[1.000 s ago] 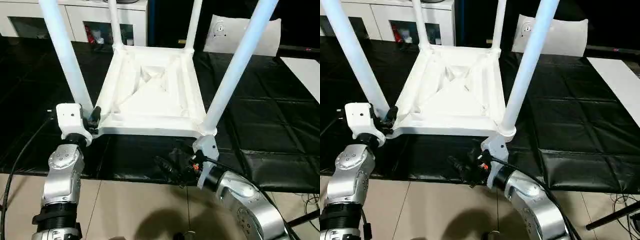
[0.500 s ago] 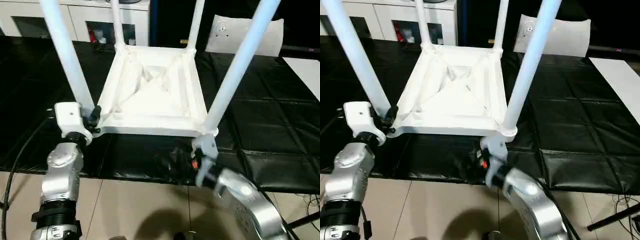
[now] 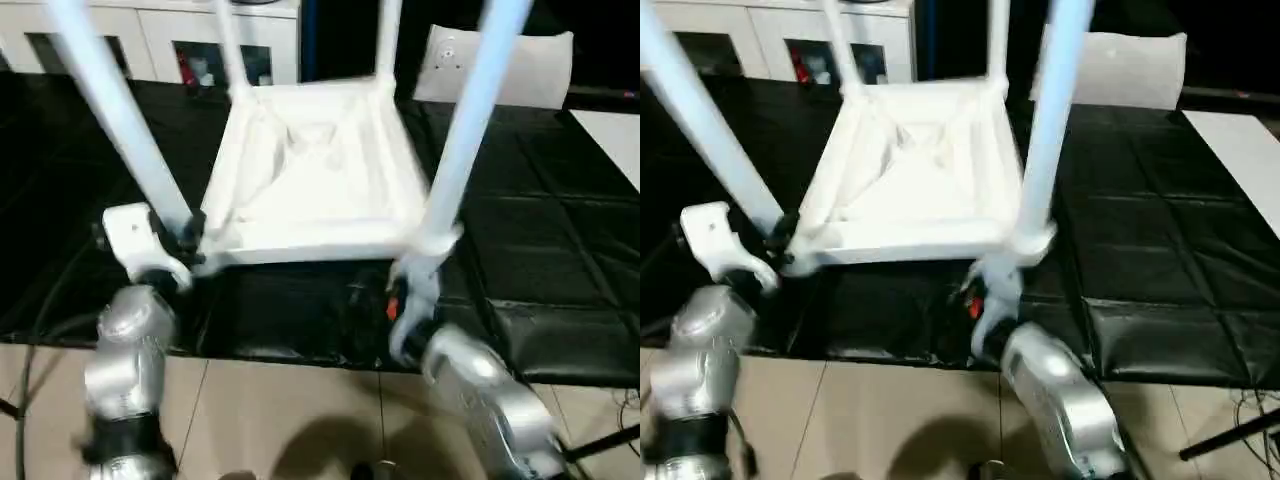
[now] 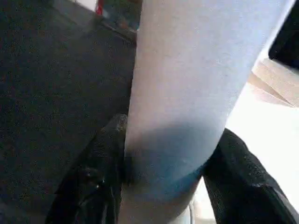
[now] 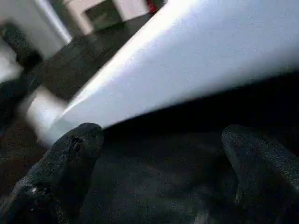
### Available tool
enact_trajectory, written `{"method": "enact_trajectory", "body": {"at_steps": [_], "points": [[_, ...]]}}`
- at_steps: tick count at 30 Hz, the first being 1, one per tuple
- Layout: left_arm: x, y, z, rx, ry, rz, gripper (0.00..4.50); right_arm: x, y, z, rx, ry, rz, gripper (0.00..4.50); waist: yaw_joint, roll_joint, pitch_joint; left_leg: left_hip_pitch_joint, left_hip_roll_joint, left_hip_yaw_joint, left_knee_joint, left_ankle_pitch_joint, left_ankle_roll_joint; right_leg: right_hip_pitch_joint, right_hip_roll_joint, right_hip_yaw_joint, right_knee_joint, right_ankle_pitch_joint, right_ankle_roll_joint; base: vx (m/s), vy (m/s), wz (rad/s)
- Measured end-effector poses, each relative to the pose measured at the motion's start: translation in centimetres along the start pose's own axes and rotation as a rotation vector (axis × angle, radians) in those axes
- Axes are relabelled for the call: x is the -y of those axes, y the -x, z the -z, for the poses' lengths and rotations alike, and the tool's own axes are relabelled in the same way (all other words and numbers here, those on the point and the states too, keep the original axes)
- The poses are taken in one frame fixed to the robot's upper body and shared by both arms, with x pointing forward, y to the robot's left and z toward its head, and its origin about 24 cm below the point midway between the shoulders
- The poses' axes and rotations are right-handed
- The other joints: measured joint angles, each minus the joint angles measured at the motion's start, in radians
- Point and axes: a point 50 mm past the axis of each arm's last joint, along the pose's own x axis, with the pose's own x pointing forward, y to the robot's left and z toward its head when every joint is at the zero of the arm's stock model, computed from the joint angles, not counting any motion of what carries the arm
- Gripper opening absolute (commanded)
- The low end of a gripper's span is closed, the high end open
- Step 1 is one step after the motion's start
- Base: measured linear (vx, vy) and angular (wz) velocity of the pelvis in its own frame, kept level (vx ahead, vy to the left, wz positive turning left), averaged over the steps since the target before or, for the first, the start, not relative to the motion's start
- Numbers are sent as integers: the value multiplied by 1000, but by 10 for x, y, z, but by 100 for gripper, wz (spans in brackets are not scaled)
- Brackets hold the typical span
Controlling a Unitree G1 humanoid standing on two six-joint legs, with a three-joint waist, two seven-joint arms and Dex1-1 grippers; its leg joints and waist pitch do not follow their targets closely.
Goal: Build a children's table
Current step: Flip table
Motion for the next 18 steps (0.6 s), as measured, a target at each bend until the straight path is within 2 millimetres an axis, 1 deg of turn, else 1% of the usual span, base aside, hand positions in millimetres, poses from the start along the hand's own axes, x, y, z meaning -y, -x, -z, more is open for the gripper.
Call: {"method": "enact_trajectory", "body": {"at_steps": [1, 2, 4, 6, 9, 13, 16, 18], "points": [[3, -1, 1, -10, 36, 18, 202, 2, -1, -1, 6, -13, 12, 450, 5, 0, 0, 0, 2, 1, 0, 1, -1, 0, 0, -2, 0, 0, 0, 0, 0, 0], [3, -1, 2, -19, 64, 26, 202, 1, -1, 0, 10, -25, 10, 450, 6, -1, 0, 0, 4, 1, 0, 1, -1, 0, 2, -2, 0, 0, 0, 0, 0, 0], [4, 0, 3, -30, 98, 35, 202, 1, -4, 5, 1, -45, 17, 450, 7, -3, 0, 0, 6, 1, 0, 2, -3, 0, 2, -5, 0, 0, 0, 0, 0, 0], [5, 0, 3, -34, 97, 37, 202, -1, -7, 7, 1, -65, 15, 450, 5, -2, 0, 0, 6, 1, 0, 2, -3, 0, 2, -5, 0, -3, 5, 0, 0, 0], [7, 0, 2, -49, 77, 44, 202, -4, -14, 0, 42, -81, 8, 450, 0, -2, 0, 0, 6, 1, -1, 3, -5, 0, 2, -5, 0, -3, 5, 0, 0, 0], [9, 3, 0, -66, 54, 46, 202, -2, -19, -16, 128, -109, -21, 450, -1, -2, 0, 0, 7, 2, -4, 4, -5, 0, 2, -6, 0, -2, 4, 0, 0, 0], [10, 3, 0, -70, 58, 44, 202, -6, -20, -21, 150, -123, -65, 450, 0, -2, 0, 0, 7, 2, -4, 4, -5, 0, 2, -8, 0, -1, 0, 0, 0, 0], [11, 3, 0, -73, 62, 49, 202, -7, -22, -23, 156, -127, -64, 450, 1, -2, 0, 0, 7, 2, -4, 4, -5, 0, 2, -8, 0, -1, 0, 0, 0, 0]]}}
